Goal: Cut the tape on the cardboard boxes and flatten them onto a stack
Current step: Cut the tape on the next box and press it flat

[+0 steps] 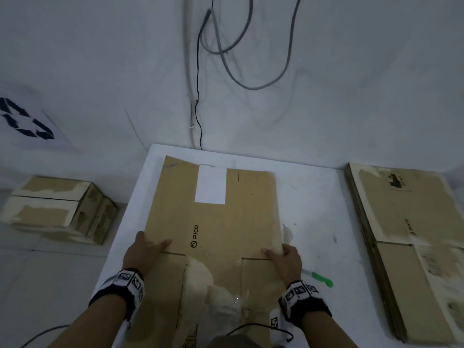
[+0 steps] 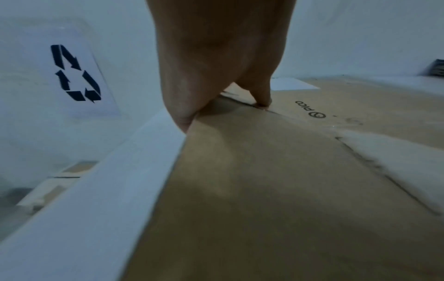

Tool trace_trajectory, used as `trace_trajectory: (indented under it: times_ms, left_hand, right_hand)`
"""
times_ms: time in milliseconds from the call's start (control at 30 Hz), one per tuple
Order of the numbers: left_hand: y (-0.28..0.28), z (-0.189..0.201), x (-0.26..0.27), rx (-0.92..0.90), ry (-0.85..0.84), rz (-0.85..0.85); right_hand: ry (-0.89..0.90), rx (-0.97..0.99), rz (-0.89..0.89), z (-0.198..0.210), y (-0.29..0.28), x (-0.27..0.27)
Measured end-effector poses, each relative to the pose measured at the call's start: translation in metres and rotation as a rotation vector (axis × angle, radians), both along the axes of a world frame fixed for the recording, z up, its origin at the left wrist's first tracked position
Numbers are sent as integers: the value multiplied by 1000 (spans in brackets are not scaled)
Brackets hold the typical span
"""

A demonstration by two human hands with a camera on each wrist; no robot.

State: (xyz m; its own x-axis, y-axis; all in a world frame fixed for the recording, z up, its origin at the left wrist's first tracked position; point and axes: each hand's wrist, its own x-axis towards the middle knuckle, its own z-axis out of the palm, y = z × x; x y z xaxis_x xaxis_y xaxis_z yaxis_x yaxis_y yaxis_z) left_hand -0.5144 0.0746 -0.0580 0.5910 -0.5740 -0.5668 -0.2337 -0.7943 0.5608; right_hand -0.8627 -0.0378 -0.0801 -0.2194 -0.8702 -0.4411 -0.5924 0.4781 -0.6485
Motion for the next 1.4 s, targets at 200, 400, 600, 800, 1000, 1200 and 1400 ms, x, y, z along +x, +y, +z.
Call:
trace_trajectory:
  times_ms: [200,400,600,800,1000,1200,1400]
  left_hand:
    - [31,12,-10,-198,-3,25]
    - [60,13,-25,-249,-38,31]
    - [67,28,-43,-296,-52,45]
    - [27,75,-76,-481,-12,14]
    - [-38,120,-148,-621,63,-42]
    - [-103,129,-261,-686,138,-84]
    - [-164,122,-399,-655,222,-91]
  right_hand:
    - [52,-25,81,10,32,0]
    - [-155,-131,41,16,68,-1]
    - [-184,-328,139,42,79,-10]
    - [-123,-484,38,91,51,-46]
    - [-96,-603,-62,136,-5,-128]
    - [19,-607,-176,164,-56,-240]
    - [89,-557,-173,173,-107,-379]
